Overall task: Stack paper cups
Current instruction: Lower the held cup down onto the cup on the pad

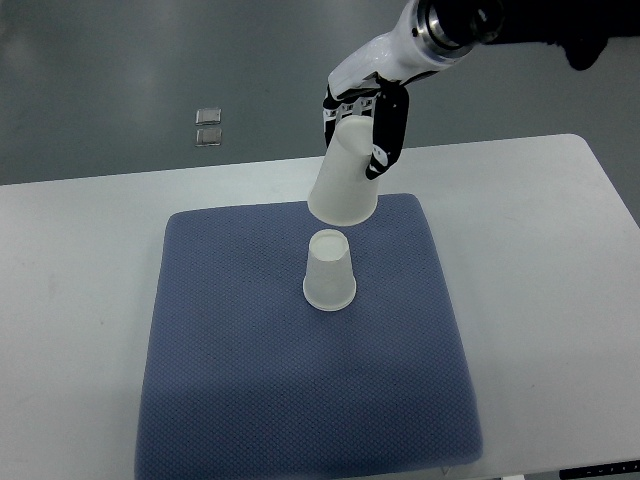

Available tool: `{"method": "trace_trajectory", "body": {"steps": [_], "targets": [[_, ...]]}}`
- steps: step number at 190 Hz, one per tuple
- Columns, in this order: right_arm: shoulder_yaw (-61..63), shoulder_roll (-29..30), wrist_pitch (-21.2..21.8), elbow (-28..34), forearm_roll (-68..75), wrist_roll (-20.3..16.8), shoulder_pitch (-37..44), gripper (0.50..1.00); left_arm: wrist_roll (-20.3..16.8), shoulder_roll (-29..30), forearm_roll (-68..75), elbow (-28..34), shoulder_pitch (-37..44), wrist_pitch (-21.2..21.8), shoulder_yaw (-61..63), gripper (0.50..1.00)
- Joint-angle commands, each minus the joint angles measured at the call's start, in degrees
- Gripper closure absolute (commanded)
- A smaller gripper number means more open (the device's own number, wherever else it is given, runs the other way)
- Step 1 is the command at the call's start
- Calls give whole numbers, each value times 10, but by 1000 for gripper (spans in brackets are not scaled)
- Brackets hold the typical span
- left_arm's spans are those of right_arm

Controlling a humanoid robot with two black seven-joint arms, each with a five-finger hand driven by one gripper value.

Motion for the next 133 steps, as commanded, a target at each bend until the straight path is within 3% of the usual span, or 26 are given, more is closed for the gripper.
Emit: {"method": "trace_trajectory", "body": {"steps": [1,133], "targets": [[10,18,-9,-6,9,0,-17,746,0,0,-1,-1,0,-1,0,500],[6,61,-55,-29,14,-3,-78,730,0,0,0,-1,0,-5,0,500]]}}
